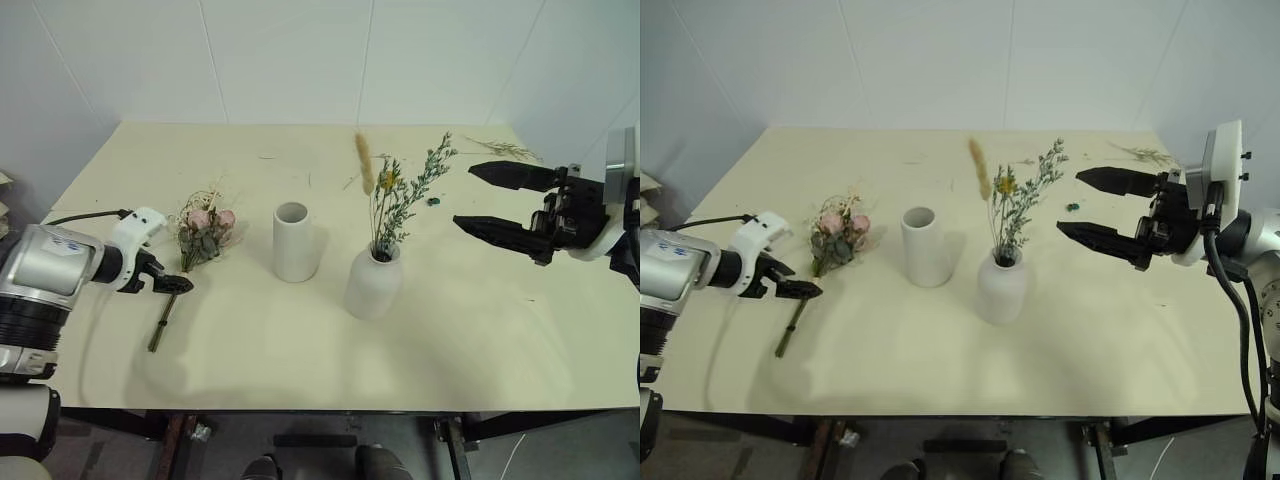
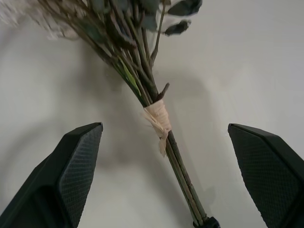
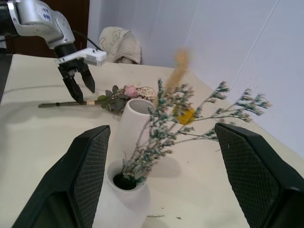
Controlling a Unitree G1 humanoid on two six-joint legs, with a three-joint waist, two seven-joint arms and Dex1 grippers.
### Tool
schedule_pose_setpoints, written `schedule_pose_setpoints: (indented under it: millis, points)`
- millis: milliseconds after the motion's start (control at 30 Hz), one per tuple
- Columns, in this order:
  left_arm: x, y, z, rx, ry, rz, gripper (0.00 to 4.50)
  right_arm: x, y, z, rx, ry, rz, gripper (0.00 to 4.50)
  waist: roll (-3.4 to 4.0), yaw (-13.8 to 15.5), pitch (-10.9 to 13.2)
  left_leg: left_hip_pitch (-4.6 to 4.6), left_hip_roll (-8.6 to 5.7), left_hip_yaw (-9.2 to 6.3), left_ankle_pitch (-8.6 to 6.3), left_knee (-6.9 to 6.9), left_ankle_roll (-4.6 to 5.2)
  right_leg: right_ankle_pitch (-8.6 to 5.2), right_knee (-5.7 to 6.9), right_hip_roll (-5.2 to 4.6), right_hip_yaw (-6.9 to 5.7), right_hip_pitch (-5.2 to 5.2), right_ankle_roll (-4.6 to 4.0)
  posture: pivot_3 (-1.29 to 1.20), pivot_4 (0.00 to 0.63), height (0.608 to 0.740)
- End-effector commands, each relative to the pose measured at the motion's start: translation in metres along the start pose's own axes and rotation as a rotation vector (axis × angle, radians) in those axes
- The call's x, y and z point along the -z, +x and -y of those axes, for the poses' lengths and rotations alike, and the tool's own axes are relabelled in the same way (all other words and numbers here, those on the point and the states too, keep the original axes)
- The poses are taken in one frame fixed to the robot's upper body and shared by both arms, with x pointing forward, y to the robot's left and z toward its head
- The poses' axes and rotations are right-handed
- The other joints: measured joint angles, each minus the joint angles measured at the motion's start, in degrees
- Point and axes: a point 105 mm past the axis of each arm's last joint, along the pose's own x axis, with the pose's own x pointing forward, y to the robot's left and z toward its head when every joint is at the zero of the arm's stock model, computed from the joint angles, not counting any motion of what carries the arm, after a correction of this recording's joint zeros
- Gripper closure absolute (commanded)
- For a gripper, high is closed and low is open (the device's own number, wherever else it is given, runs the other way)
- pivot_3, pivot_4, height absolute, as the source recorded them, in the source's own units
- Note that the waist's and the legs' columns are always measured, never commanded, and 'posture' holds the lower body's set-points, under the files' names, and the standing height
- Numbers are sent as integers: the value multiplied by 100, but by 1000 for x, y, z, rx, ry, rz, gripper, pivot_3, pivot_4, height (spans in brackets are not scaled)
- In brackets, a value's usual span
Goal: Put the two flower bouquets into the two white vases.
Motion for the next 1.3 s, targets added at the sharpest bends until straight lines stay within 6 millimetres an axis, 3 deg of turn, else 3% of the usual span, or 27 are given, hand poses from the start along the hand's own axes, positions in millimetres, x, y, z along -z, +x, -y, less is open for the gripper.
schedule_pose_setpoints:
  millis: [33,67,167,400,600,767,867,933,1000,1067,1300]
  points:
    - [6,2,6,-6,-33,-31,0,-13,-1,-8,-15,-21,34,775,0,6,0,-1,0,0,0,0,0,0,-1,0,0,0,0,0,150,740]
    - [10,5,8,2,-50,-39,0,-14,-1,-10,-19,-19,35,775,0,2,0,-1,0,0,0,0,0,0,-1,0,0,0,0,0,150,740]
    - [17,9,10,-8,-75,-59,582,-16,-1,-13,-36,-14,34,730,0,5,0,0,0,-1,0,-1,0,0,1,0,0,-2,0,0,150,740]
    - [18,10,9,-26,-93,-47,2726,-22,0,-18,-62,-10,41,730,0,24,0,1,0,0,0,4,0,0,2,-1,0,1,0,0,150,740]
    - [12,9,-6,-74,-133,26,4449,-23,0,-24,-97,-1,46,730,0,72,0,1,0,0,0,4,0,0,2,-1,0,1,0,0,150,740]
    - [-16,2,-29,-160,-167,200,4479,-22,1,-28,-117,9,41,730,-3,133,-1,1,0,-1,0,9,0,0,5,-1,-1,1,0,0,150,740]
    - [-64,-15,-33,-142,-139,517,4479,-16,-3,-24,-90,10,19,730,-10,160,-1,-1,-2,-1,0,11,-1,2,0,-3,-1,2,3,0,150,740]
    - [-100,-37,-21,-20,-130,812,4479,-13,-6,-22,-71,11,10,730,-11,191,-2,-4,-2,-2,0,12,-2,3,-5,-5,-3,3,5,0,150,740]
    - [-115,-51,-14,53,-131,965,4479,-11,-8,-21,-57,11,7,730,-11,215,-2,-10,-4,0,0,12,-5,6,-13,-9,-3,3,9,0,150,740]
    - [-134,-66,7,181,-64,1112,4479,-9,-9,-22,-49,13,2,730,-11,219,-3,-10,-4,1,-1,12,-5,6,-16,-9,-3,3,9,0,150,740]
    - [-170,-98,60,518,88,1366,4479,5,-13,-31,-70,0,-63,730,-12,224,-3,-9,-5,5,-2,20,-3,7,-13,-7,-3,5,12,0,150,740]
